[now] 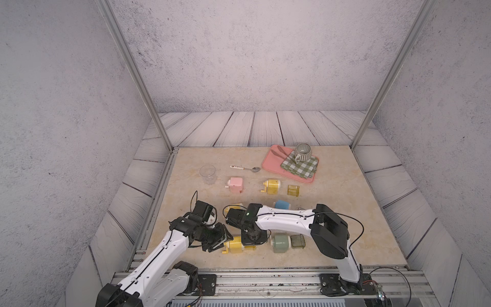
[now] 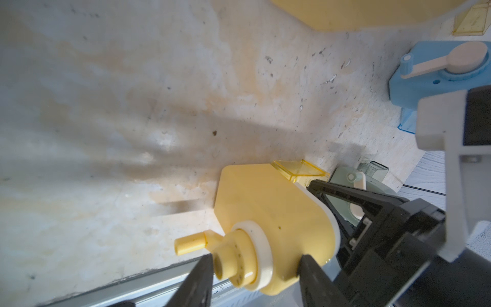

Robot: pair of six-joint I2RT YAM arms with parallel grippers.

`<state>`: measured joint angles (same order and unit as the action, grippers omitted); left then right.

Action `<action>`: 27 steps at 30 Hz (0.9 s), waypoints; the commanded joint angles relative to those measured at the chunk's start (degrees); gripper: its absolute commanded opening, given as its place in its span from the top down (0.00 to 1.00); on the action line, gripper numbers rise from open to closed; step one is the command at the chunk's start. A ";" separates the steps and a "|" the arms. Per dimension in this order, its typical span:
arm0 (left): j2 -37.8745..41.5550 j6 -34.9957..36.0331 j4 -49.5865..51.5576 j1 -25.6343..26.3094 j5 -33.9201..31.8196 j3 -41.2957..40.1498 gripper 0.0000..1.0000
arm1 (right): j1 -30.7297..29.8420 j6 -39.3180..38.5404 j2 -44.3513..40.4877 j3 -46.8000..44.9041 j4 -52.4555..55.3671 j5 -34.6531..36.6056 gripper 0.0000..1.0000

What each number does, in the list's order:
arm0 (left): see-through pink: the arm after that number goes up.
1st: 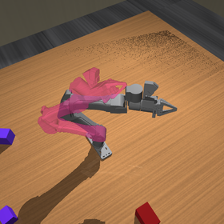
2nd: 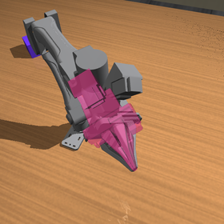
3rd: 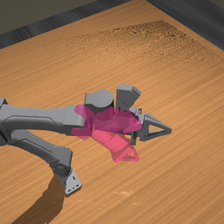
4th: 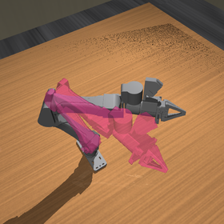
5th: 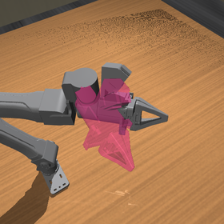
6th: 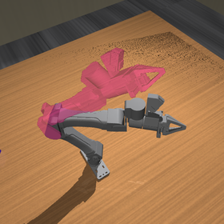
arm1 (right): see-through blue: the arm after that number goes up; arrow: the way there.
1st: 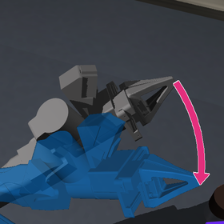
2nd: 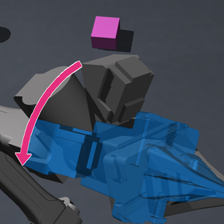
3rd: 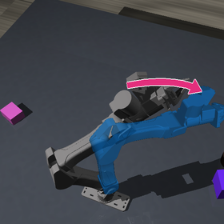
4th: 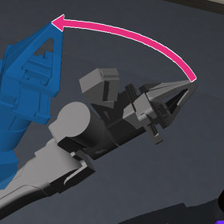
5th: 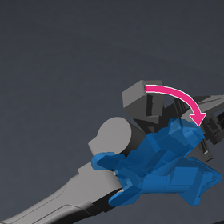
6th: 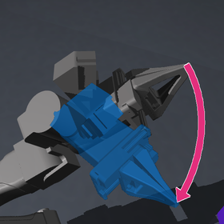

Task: Put the tray back into the pencil sharpener
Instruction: Close the container of the pencil sharpener.

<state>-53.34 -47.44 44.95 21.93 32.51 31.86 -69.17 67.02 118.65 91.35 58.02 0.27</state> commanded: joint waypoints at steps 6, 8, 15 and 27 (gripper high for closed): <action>-0.45 0.08 1.15 0.65 -1.04 -0.37 0.45 | -0.62 -1.36 -2.50 -1.28 -2.16 -1.76 0.99; -0.40 0.08 1.11 0.66 -1.05 -0.39 0.45 | -0.71 -1.61 -2.30 -1.10 -2.02 -1.92 0.99; -0.38 0.07 1.19 0.77 -1.09 -0.39 0.46 | -0.79 -2.42 -1.58 0.44 -2.49 -2.73 0.99; -0.45 0.12 1.28 1.00 -1.31 -0.39 0.46 | -0.72 -1.59 -1.57 1.09 -4.09 -3.35 0.99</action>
<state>-53.34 -47.51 44.73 22.04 32.36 31.86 -69.49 65.41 118.39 91.18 56.01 -1.65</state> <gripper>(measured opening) 0.543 0.055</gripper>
